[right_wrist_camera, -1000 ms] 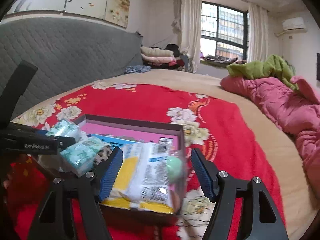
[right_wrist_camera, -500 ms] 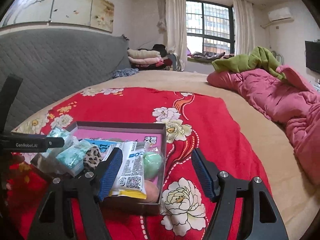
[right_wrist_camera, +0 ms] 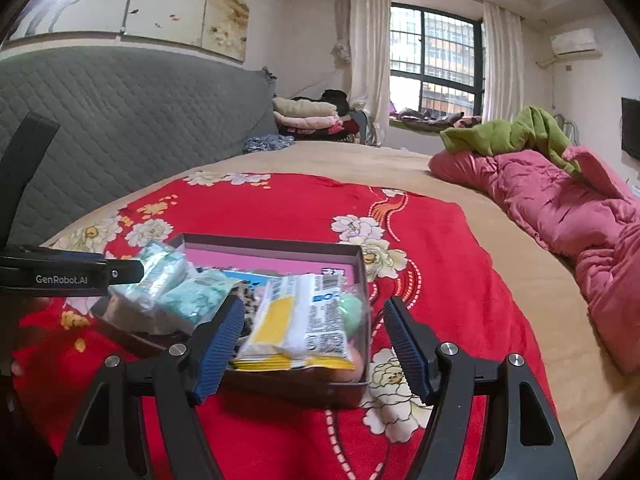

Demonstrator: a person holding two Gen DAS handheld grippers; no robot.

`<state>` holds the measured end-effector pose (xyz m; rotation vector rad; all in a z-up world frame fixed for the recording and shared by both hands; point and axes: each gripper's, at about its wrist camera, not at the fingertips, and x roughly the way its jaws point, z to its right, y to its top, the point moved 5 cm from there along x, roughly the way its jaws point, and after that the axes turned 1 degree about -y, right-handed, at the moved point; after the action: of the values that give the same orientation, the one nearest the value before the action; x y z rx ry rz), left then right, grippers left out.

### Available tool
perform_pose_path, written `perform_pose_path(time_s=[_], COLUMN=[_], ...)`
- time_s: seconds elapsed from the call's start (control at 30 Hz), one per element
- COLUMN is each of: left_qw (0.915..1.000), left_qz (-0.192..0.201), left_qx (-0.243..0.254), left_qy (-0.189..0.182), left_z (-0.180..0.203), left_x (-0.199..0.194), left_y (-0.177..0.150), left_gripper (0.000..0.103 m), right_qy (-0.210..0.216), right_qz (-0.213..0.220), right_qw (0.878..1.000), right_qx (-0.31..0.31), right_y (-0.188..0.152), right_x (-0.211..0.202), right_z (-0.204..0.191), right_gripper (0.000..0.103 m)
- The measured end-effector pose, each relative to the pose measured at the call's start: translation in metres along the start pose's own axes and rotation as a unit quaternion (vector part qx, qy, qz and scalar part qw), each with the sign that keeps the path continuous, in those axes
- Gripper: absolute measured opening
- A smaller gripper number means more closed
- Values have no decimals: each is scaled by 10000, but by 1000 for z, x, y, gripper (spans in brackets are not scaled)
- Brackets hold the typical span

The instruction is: Organize soft objects

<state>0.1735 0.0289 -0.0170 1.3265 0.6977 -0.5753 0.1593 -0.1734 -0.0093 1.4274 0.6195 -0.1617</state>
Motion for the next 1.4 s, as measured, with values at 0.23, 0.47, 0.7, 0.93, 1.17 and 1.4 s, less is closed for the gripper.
perform_pose_path(time_s=[0.23,0.47,0.7,0.93,1.17,1.4], left_qw=[9999,9994,9990,9994,9999,9998], left_qz=[35,48,-47,-43,5,59], left_qx=[34,-29,-127,-69,11,84], left_qy=[121,342,415,337,167,197], left_z=[-9,-20,-19,-8,3,8], left_x=[-21,-43,-59,-74,-90,-99], left_y=[-15,-39,-71,-86,-96,-102], left_gripper=[64,64,65,65,65,65], right_qy=[22,-3,-137,-213,-266,-419], right_qz=[-191,-477,-625,-690,-759,-766], right_qw=[9998,9988,9979,9973,9967,9962], right_qx=[65,132,60,-139,-62,28], right_y=[-9,-26,-38,-46,-49,-50], right_x=[-19,-35,-53,-73,-87,-92], right_z=[-11,-23,-36,-51,-56,-50], right_gripper=[74,75,75,76,76,76])
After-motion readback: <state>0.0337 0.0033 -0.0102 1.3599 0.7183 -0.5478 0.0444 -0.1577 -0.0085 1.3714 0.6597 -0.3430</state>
